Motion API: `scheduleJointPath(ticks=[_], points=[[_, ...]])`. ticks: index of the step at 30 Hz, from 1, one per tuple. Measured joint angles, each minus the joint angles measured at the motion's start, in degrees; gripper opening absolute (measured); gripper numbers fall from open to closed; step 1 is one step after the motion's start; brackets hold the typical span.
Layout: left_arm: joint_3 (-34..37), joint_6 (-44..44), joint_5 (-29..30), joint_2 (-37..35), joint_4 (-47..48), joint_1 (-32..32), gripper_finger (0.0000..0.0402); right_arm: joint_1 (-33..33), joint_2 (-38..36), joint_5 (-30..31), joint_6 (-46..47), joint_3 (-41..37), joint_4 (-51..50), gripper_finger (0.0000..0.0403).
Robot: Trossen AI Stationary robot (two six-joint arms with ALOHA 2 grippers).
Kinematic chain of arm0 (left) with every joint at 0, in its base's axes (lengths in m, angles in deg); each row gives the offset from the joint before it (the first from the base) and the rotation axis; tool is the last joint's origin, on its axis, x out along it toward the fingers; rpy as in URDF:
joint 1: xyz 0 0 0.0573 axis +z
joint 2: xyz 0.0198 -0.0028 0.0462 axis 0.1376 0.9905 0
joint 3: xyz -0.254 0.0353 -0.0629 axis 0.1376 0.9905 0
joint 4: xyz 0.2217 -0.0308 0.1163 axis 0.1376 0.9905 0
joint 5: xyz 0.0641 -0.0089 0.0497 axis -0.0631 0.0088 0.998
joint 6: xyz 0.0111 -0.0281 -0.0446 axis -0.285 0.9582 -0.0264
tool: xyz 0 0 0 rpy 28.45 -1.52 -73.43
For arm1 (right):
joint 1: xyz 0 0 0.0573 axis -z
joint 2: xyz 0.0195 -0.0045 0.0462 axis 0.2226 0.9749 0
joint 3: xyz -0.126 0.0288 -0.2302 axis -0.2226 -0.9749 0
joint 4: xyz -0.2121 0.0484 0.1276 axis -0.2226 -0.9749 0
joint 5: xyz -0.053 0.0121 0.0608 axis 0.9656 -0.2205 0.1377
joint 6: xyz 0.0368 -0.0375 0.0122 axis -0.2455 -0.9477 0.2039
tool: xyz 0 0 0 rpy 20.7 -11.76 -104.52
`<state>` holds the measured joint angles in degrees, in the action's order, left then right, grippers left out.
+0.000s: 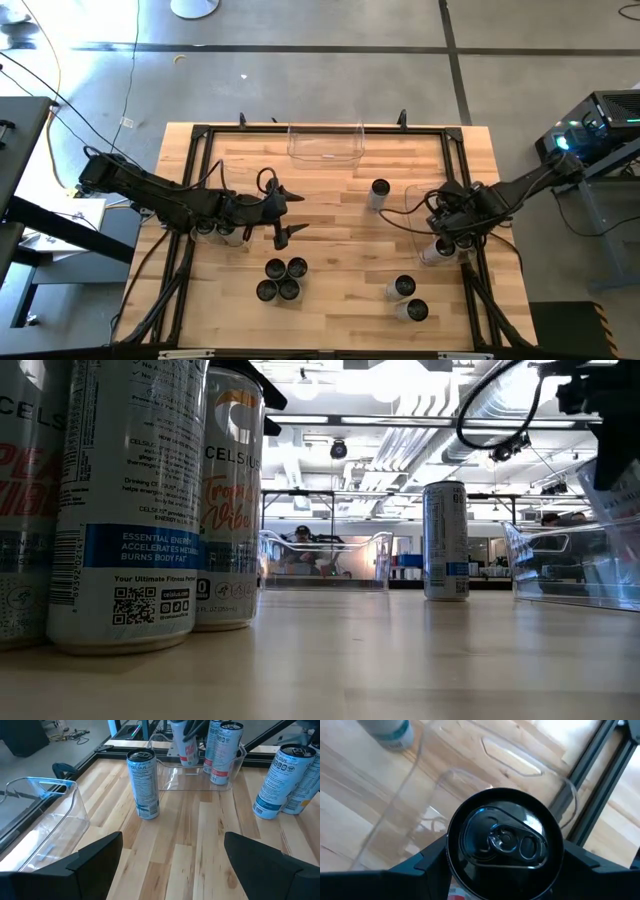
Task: Sort soda cans
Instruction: Put the white-pink soda can into the right transparent bin
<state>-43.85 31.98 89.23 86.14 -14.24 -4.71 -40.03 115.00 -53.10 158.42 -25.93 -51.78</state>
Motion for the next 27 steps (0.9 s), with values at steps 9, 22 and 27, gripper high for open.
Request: scheduleJointPath(ticks=[9, 22, 27], points=[[0.00, 0.00, 0.00, 0.00, 0.00, 0.00, 0.0344, -4.91, 0.01, -1.21, 3.67, -2.16, 0.62, 0.0241], [-0.02, -0.01, -0.29, 0.00, 0.00, 0.00, 0.0344, -12.04, 4.66, -0.21, 12.05, -2.08, 0.22, 0.0241], [-0.02, -1.78, -3.07, 0.02, -2.49, 0.28, 0.0344, -12.06, 5.40, -0.78, 12.60, -2.72, 1.68, 0.0241]])
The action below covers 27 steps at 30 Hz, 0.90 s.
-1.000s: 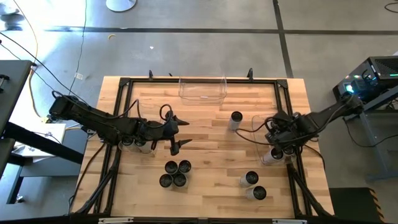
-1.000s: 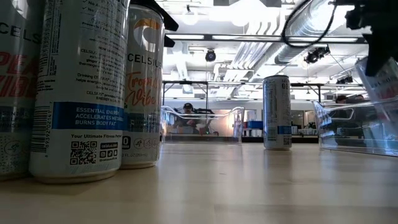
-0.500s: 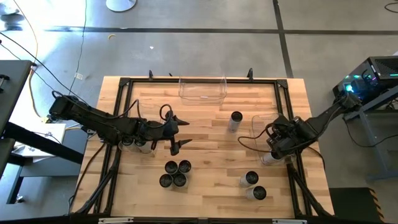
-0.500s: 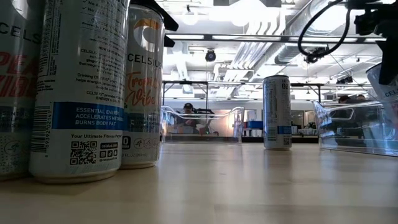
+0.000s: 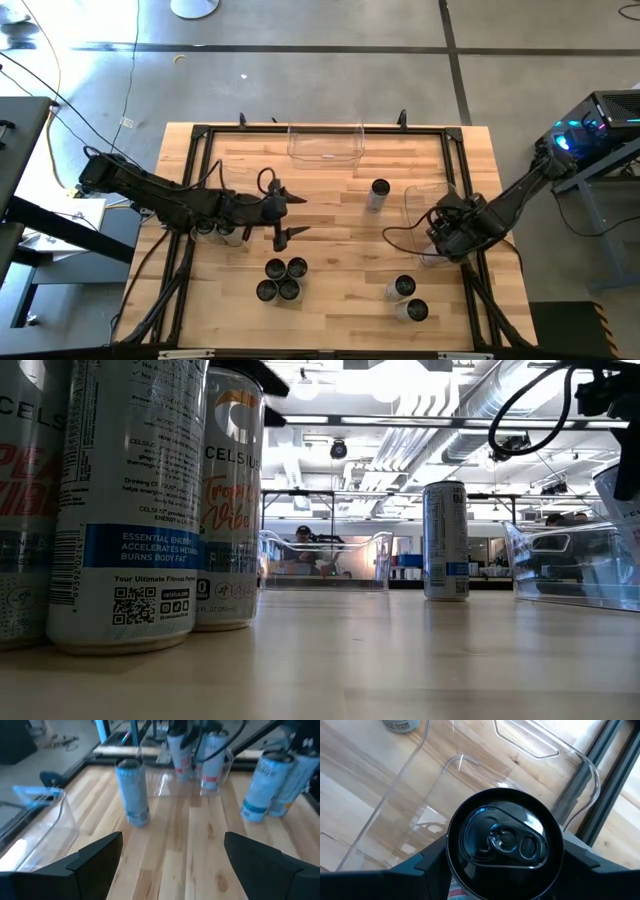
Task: Sort soda cans
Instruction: Put the white-pink soda can into the right transparent bin
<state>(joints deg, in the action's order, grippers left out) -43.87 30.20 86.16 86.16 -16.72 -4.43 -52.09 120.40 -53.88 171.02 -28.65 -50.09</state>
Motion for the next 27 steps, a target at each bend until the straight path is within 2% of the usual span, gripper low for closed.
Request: scheduleJointPath(ticks=[16, 27], points=[[-0.02, -4.46, -0.21, 0.00, -9.02, 0.02, 0.0344, -0.02, 0.07, -0.19, 0.82, -0.14, 0.10, 0.0241], [-0.02, -4.72, -0.21, 0.00, -9.58, -0.07, 0.0344, 0.00, 0.11, -0.51, 0.60, -0.19, 0.48, 0.0241]])
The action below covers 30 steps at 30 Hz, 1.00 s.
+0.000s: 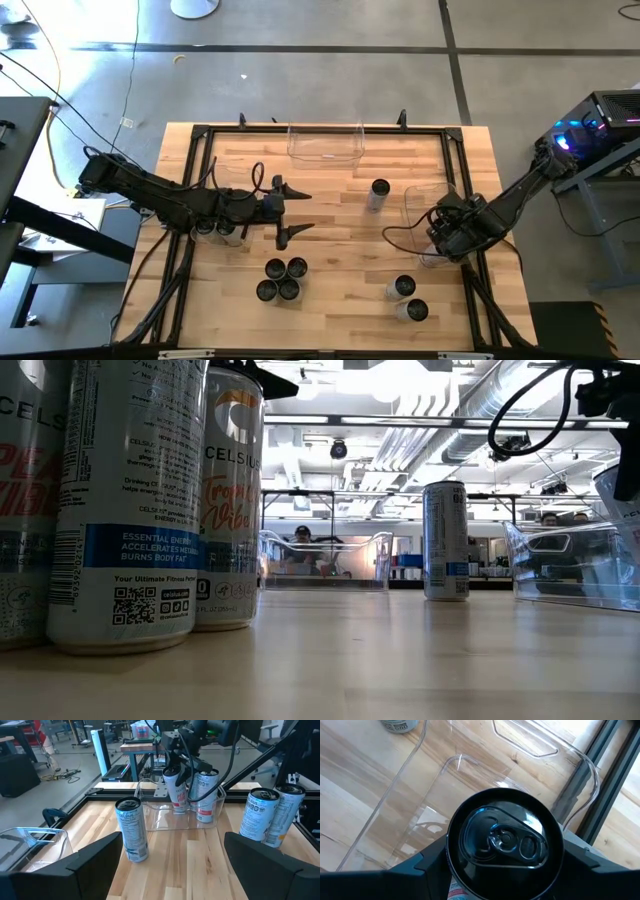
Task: Sort soda cans
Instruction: Put the white-pink soda can into the right transparent bin
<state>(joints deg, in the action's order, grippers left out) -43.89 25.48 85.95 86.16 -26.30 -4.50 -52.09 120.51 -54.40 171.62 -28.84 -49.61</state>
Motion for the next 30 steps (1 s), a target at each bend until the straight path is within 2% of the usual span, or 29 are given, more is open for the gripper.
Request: scheduleJointPath(ticks=[16, 21, 27, 30], points=[[0.00, -0.54, 0.01, 0.00, 0.05, 0.07, 0.0344, 0.00, 0.07, -0.35, -0.18, 0.31, 1.28, 0.0261], [0.00, -0.57, 0.02, 0.00, 0.09, 0.09, 0.0344, -0.03, 0.21, -0.67, 3.07, 1.59, -1.22, 0.0262], [0.00, -2.02, 0.00, 0.00, 0.30, 0.59, 0.0344, -0.22, 0.15, 4.49, 4.63, 3.21, -2.04, 0.0263], [0.00, -1.91, 0.00, 0.00, 0.82, 1.62, 0.0344, -0.22, 0.33, 4.73, 4.98, 3.21, -2.21, 0.0263]])
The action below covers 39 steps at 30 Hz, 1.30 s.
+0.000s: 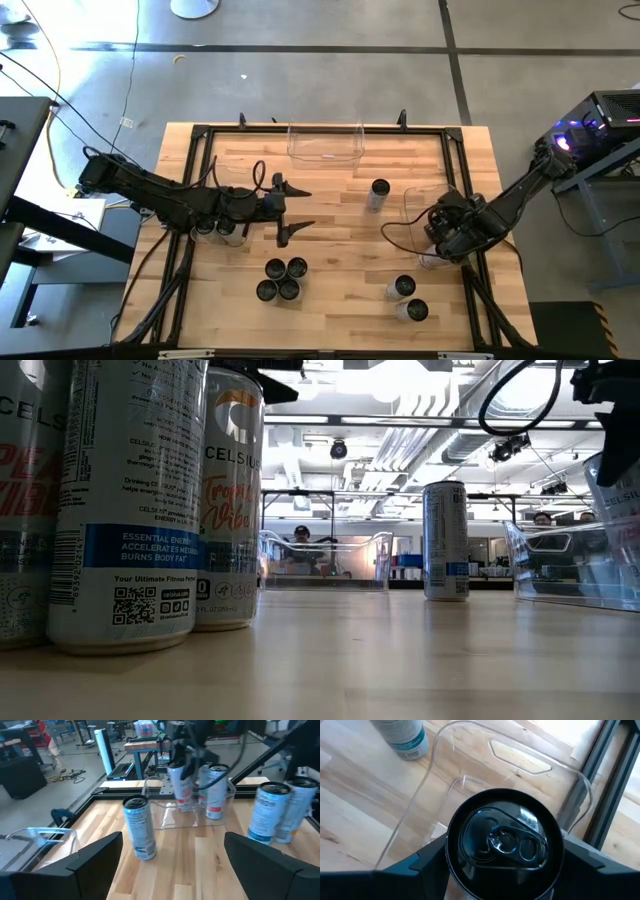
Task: Sort soda cans
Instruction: Put the white-pink soda can into the right transparent bin
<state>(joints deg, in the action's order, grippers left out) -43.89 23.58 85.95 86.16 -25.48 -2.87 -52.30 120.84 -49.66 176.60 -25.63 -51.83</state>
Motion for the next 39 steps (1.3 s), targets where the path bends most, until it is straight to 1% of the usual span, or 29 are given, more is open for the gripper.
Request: scheduleJointPath(ticks=[5, 6, 10, 12, 16, 22, 24, 27, 32, 34, 37, 39], points=[[0.00, 0.84, -0.72, 0.00, 1.11, 1.82, 0.0344, 0.00, 1.21, 2.18, 2.00, 0.00, -0.07, 0.0263], [0.00, 0.60, -2.29, 0.00, 1.31, 2.40, 0.0344, 0.00, 1.62, 2.69, 2.41, 0.00, -0.13, 0.0263], [0.00, -1.98, -12.85, 1.23, 2.63, 5.26, 0.0344, 0.17, 2.93, 3.81, 2.57, 0.01, -0.18, 0.0264], [0.00, -2.14, -14.80, 3.01, 1.87, 6.16, 0.0344, 0.15, 3.39, 5.60, 2.88, 0.02, -0.06, 0.0264], [0.00, -5.87, -15.33, 7.85, -3.76, 7.16, 0.0344, 0.08, 3.72, 8.42, 3.84, 0.75, -0.16, 0.0264], [0.00, -12.03, -15.48, 15.17, -16.31, 7.02, 0.0344, 0.00, 3.65, 19.82, 1.00, 4.79, -0.22, 0.0260], [-0.32, -11.64, -15.70, 16.89, -20.69, 7.22, 0.0344, 0.00, 3.78, 22.68, -0.86, 6.88, -0.25, 0.0260], [-1.36, -11.83, -18.17, 18.55, -25.20, 8.24, 0.0344, 0.00, 4.02, 25.03, -5.07, 10.18, 0.31, 0.0260], [-2.88, -12.21, -19.63, 20.26, -26.86, 9.51, 0.0344, 0.01, 4.02, 32.46, -13.14, 15.20, 1.80, 0.0259], [-3.47, -11.21, -22.54, 20.24, -26.15, 10.20, 0.0344, 0.02, 3.98, 34.07, -17.63, 16.80, 3.14, 0.0259], [-3.61, -11.60, -28.05, 20.17, -26.75, 11.28, 0.0344, 0.02, 4.02, 36.01, -26.39, 18.43, 9.70, 0.0259], [-3.60, -11.60, -28.94, 20.20, -26.94, 11.72, 0.0344, 0.02, 4.02, 36.67, -35.27, 19.00, 16.13, 0.0259]])
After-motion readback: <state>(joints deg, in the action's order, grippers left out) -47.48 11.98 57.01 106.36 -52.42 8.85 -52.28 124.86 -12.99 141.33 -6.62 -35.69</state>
